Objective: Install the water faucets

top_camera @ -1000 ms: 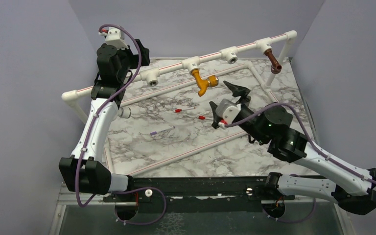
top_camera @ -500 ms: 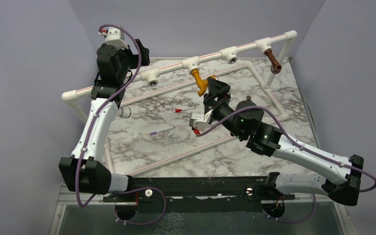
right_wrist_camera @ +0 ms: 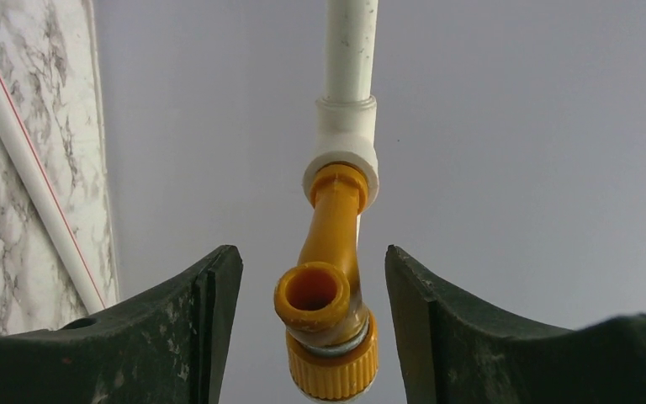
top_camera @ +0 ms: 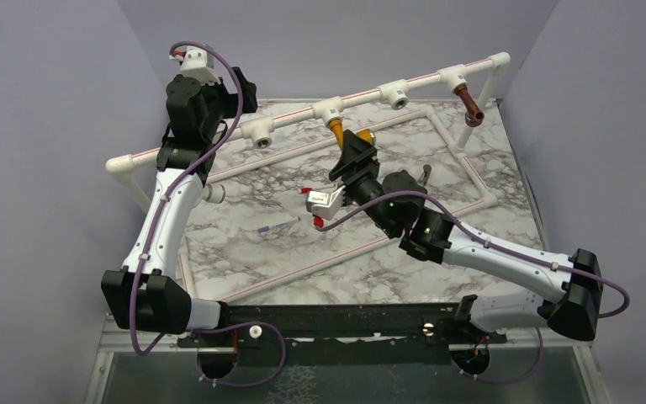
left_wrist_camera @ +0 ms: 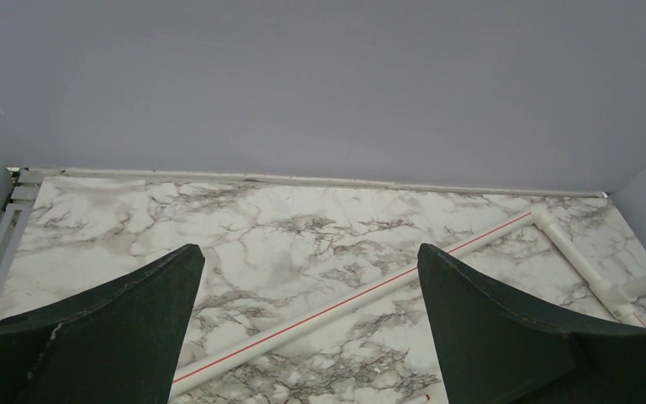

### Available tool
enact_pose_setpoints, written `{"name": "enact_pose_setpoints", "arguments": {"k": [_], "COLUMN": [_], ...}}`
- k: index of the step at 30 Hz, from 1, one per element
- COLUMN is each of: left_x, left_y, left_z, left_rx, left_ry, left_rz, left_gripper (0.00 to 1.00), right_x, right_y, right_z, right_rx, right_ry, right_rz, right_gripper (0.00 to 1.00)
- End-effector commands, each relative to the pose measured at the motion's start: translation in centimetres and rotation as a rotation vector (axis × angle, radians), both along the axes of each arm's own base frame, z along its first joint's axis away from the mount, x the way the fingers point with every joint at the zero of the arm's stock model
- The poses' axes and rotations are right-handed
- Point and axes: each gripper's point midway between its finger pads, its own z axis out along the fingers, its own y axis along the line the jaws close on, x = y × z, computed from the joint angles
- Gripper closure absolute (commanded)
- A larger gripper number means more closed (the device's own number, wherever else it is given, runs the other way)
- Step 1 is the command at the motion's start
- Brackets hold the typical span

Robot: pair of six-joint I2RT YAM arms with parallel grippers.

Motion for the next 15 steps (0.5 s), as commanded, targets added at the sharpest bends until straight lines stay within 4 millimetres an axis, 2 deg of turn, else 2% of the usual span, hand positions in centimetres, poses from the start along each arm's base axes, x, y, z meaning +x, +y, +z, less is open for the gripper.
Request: {"name": "enact_pose_setpoints", "arguments": {"k": [1,7,11,15], "left_x": [-0.4,-0.4,-0.4,-0.4], "left_y": [1.6,1.6,1.6,1.6], "left_z": [-9.5,-9.5,-9.5,-9.5], "left_rx": [0.006,0.006,0.006,0.004], "left_ry": [0.289,0.288,0.289,0.289], "left_rz": [0.018,0.015,0.016,0.017], "left_gripper": [0.01,0.01,0.01,0.01], "right_x": [0.5,1.1,1.5,1.5], "right_y": [-0.2,-0.3,-0.5,-0.6], "right_z": [0.8,0.7,0.8,0.7], "right_rx": [0.021,0.067,0.168,0.317], "right_ry": [-0.04,-0.023,0.019,0.081], "right_rz": [-0.049,-0.09,-0.115,-0.117], "right_gripper": [0.38,0.66,0.98,1.0]}}
